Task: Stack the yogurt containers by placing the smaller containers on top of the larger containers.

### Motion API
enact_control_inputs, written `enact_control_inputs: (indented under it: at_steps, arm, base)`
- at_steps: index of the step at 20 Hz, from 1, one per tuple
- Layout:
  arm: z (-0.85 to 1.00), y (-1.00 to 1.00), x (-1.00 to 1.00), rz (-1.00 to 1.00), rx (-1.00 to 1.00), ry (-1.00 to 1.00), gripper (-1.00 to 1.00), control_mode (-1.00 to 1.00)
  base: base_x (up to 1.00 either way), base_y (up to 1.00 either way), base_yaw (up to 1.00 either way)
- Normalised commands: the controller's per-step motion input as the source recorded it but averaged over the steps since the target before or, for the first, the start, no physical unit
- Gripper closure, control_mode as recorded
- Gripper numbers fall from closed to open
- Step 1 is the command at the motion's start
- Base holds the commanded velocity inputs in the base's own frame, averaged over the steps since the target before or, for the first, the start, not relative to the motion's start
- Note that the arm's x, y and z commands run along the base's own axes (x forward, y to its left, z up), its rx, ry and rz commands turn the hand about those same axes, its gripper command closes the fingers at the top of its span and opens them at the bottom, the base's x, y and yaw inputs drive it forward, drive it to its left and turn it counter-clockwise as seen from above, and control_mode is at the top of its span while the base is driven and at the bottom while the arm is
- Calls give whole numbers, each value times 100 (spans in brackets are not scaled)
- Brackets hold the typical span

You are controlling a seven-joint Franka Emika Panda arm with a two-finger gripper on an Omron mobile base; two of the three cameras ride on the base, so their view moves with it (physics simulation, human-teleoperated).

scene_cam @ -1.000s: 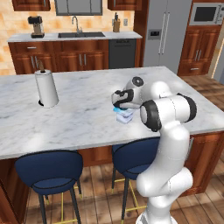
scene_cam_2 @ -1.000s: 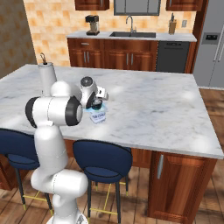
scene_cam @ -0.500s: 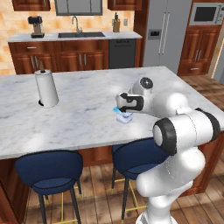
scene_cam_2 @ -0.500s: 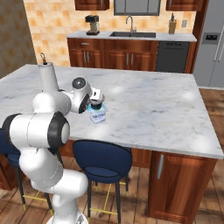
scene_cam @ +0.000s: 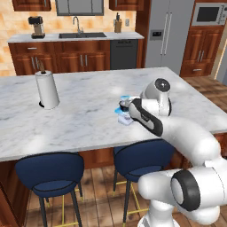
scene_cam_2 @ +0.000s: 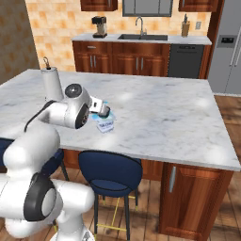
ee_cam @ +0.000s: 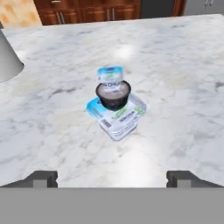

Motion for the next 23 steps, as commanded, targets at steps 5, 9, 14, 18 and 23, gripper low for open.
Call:
enact_control_inputs:
  at_steps: [5,9,14,18,23]
  arm:
    - [56,-15,-100,-10,1,13,-100,-100]
    - [21,-21,-100,-7,1,1,-100,-100]
    - [10,-15,-100,0,0,-9,-100,-100]
    - [3,-5,-100,4,0,-19,-100,-100]
    - [13,-3,-99,2,0,-17,-100,-100]
  base:
    - [0,0,0]
    - [0,0,0]
    - [0,0,0]
    - [0,0,0]
    - [0,0,0]
